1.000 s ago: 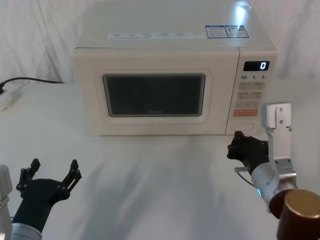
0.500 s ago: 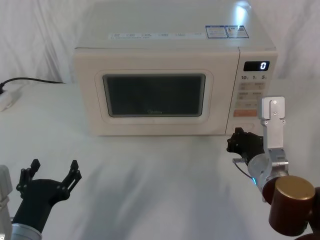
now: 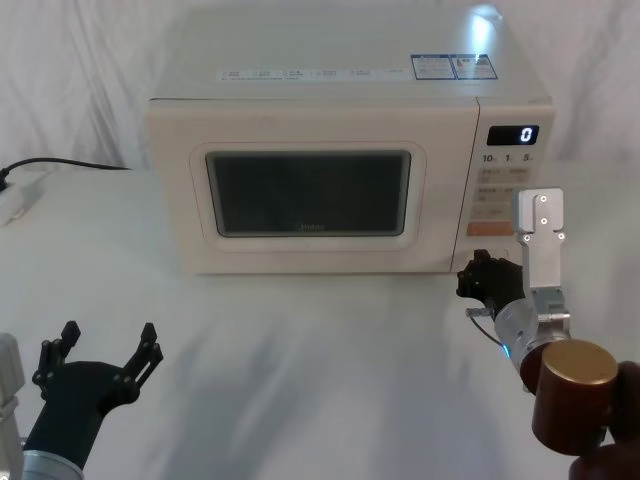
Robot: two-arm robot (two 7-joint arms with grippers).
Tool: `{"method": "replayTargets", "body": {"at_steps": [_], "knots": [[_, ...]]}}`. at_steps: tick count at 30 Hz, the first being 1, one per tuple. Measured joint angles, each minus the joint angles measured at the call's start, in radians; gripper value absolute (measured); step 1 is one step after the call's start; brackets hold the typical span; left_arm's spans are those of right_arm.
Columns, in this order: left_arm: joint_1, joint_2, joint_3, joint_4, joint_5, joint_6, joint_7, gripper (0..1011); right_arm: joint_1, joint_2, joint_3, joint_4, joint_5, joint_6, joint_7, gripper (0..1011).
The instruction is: Press the button to open the microwave door with one hand; close the microwave door with the other hand.
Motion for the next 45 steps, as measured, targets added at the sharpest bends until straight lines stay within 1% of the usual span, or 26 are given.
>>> {"method": "replayTargets", "body": {"at_steps": [10, 20, 45], "knots": [[0.0, 0.0, 0.0, 0.0, 0.0, 0.0, 0.0, 1001, 0.024, 0.001, 0.017, 0.049, -0.015, -0.018, -0.014, 0], [0.0, 0.0, 0.0, 0.0, 0.0, 0.0, 0.0, 1001, 0.036, -0.001, 0.042, 0.078, -0.017, -0.03, -0.02, 0], [0.0, 0.0, 0.0, 0.0, 0.0, 0.0, 0.0, 1001, 0.041, -0.024, 0.063, 0.086, -0.014, -0.037, -0.025, 0]]}}
